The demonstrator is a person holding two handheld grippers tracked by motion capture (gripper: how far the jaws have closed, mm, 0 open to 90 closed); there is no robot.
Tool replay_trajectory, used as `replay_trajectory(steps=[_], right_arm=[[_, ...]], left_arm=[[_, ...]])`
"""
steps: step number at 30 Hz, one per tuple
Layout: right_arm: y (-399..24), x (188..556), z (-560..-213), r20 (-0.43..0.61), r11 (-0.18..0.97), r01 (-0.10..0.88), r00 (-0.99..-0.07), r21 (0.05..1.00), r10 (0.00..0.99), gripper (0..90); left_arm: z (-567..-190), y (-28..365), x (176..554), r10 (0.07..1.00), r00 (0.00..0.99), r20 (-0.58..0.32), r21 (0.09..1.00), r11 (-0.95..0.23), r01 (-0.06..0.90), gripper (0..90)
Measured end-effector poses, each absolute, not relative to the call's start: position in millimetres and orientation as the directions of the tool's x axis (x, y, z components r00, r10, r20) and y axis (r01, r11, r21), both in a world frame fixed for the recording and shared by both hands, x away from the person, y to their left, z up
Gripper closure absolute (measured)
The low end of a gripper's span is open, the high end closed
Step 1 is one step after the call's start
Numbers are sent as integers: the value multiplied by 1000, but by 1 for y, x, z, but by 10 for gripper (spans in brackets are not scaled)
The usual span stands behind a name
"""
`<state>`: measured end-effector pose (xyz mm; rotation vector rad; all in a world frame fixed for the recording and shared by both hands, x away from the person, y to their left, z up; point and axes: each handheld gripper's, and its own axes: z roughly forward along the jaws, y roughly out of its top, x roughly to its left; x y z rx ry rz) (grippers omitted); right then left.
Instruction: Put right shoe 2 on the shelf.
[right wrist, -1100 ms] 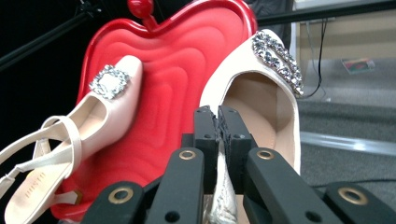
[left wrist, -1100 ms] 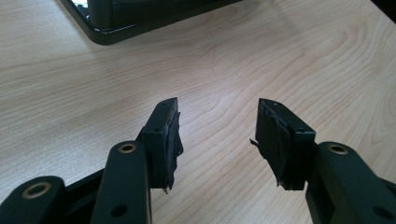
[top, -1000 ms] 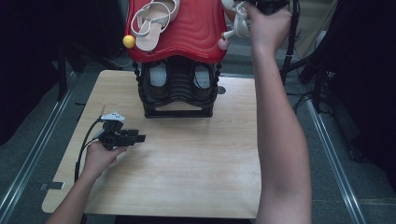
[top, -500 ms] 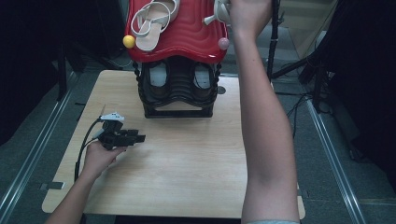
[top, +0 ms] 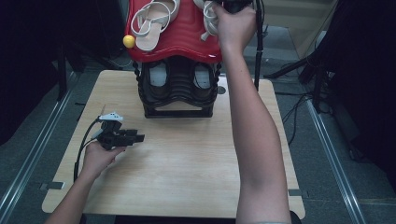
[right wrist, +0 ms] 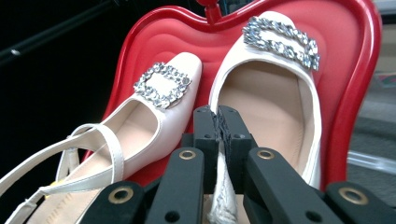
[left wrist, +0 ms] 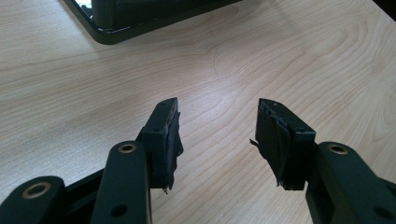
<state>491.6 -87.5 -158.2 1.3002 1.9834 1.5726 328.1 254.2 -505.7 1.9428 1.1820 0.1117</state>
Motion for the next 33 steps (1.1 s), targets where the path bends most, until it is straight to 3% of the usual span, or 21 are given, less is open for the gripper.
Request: replay_trajectory(steps=[3, 21, 33], right_arm=[[-86, 493, -164, 335, -34, 488, -545, 872, 768, 885], [-66, 494, -185, 314, -17, 477, -551, 879, 773, 847], [-74, 492, -175, 316, -34, 459, -552, 888, 772, 683]], left_arm=[[-505, 253, 328, 765, 555, -327, 693, -205, 691, 500], [-505, 253, 328, 768, 553, -323, 693, -206, 691, 499], [-505, 250, 328, 768, 557, -316, 691, -216, 690, 499]])
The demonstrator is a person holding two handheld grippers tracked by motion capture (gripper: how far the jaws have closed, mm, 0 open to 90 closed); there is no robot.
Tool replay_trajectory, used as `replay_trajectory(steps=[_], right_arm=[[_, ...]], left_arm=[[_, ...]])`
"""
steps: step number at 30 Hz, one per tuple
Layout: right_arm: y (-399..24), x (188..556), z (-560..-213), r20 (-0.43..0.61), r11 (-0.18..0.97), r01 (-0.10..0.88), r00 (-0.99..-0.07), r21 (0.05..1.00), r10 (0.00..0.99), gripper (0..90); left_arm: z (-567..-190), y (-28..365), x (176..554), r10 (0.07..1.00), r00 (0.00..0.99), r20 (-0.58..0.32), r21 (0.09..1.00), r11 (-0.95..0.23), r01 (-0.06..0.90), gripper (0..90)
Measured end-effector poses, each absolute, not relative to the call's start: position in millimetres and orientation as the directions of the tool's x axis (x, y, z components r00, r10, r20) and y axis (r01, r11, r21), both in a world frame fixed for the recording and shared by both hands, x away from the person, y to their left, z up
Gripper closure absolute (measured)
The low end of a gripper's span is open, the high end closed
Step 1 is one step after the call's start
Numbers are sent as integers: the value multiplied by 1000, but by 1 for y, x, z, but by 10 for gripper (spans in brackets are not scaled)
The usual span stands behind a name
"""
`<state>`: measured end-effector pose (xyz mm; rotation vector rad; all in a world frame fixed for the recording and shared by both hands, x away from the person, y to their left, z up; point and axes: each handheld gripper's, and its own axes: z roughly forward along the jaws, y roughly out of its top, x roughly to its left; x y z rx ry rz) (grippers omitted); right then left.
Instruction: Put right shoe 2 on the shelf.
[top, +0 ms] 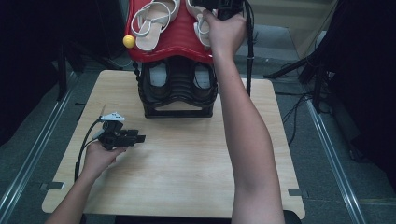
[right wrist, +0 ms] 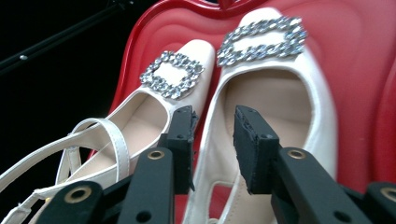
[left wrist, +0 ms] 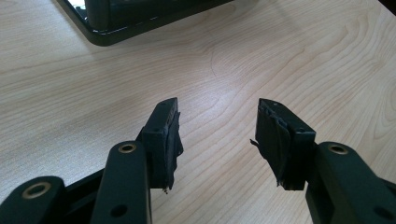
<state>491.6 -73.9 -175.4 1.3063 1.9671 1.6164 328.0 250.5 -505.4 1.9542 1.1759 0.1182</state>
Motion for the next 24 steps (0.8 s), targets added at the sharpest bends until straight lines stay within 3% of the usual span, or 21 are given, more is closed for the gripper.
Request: replay_trajectory(steps=[24], right_arm=[[-126, 489, -178, 294, -30, 448, -534, 894, 792, 620]], left_arm=[[-505, 252, 328, 775, 552, -307, 690, -218, 691, 498]])
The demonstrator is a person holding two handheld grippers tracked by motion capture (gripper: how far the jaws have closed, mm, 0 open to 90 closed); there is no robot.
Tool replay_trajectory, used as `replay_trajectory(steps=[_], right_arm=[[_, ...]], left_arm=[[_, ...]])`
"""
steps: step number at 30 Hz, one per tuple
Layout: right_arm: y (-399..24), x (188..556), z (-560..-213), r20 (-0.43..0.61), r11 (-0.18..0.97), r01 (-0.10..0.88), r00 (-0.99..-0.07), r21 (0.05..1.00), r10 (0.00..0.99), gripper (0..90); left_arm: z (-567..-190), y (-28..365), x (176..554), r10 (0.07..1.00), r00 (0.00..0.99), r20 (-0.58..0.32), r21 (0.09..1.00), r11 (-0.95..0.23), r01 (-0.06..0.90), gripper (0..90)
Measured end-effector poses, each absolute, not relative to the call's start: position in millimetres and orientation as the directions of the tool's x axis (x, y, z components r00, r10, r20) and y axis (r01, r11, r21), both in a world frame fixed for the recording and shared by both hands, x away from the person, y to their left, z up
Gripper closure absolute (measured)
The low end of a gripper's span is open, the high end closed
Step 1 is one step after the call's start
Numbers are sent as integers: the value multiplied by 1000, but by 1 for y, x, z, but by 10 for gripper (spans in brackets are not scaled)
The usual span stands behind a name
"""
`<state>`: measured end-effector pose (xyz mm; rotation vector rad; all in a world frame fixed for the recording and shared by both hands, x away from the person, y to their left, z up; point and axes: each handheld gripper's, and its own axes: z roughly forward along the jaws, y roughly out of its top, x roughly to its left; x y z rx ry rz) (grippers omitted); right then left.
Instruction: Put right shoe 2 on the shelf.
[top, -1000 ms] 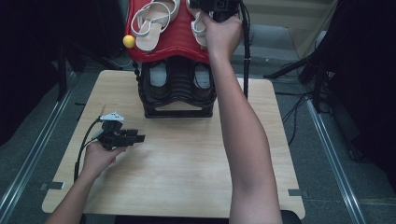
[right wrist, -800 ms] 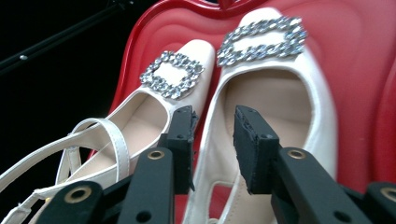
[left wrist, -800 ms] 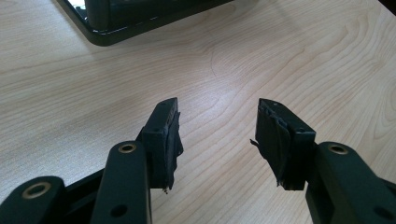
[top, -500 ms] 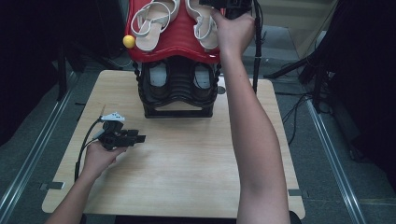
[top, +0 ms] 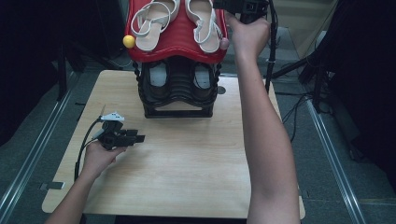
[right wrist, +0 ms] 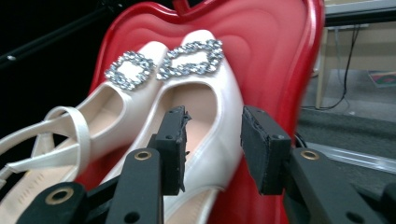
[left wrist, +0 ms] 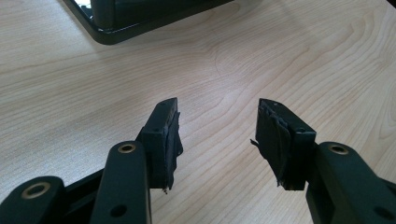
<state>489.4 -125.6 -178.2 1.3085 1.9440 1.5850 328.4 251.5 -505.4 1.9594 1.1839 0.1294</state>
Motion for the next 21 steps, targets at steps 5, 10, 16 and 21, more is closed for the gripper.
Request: replay_trajectory(steps=[5, 10, 16, 21], right_arm=[[-137, 489, -181, 296, -32, 451, -527, 892, 797, 601], [-149, 489, -185, 296, -31, 455, -524, 890, 799, 580], [-160, 488, -194, 291, -35, 452, -512, 892, 808, 575], [-167, 487, -201, 284, -34, 446, -508, 894, 813, 569]], left_arm=[[-506, 252, 329, 777, 550, -307, 689, -218, 692, 498], [-506, 251, 328, 776, 553, -303, 689, -223, 690, 499], [-506, 252, 328, 777, 553, -301, 689, -223, 690, 499], [-505, 253, 328, 777, 554, -299, 689, -226, 688, 498]])
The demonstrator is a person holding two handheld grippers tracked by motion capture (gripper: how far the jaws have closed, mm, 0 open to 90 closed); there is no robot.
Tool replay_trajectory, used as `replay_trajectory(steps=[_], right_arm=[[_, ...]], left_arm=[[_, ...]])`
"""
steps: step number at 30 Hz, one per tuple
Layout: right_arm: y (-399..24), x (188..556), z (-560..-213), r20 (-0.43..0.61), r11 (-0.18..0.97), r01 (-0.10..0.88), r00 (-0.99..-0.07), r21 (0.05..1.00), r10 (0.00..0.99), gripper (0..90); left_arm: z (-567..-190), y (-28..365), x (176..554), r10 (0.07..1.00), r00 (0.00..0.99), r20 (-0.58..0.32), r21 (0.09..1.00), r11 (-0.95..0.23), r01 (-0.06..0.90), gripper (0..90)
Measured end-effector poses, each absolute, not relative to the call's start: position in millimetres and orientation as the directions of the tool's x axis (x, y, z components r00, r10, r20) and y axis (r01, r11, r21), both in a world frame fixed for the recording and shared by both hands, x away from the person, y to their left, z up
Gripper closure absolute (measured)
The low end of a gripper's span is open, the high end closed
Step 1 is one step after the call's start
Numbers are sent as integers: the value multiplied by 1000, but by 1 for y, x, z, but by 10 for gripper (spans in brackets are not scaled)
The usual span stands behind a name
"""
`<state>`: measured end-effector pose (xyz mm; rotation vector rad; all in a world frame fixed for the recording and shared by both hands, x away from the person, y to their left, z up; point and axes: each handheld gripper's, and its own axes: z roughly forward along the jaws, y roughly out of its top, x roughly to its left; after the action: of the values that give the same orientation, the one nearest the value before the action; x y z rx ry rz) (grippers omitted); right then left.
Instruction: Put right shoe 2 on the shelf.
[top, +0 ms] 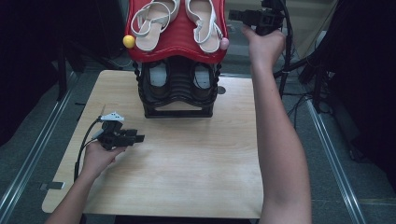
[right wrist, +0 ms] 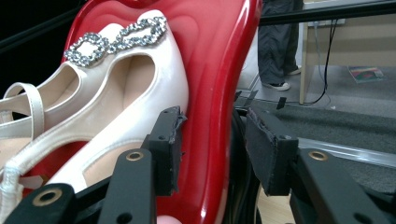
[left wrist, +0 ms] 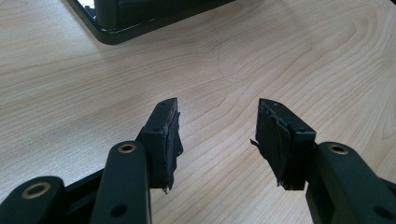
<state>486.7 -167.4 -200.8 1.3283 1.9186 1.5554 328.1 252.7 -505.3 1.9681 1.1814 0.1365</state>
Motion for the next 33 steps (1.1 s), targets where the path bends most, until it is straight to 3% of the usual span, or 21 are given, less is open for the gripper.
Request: replay_trajectory(steps=[10, 33], right_arm=[[-183, 486, -218, 273, -21, 454, -498, 891, 823, 562], [-201, 477, -299, 313, -16, 516, -495, 857, 810, 534]], left_arm=[[-505, 253, 328, 778, 553, -297, 694, -223, 685, 498], [-507, 253, 329, 783, 545, -299, 695, -213, 687, 480]])
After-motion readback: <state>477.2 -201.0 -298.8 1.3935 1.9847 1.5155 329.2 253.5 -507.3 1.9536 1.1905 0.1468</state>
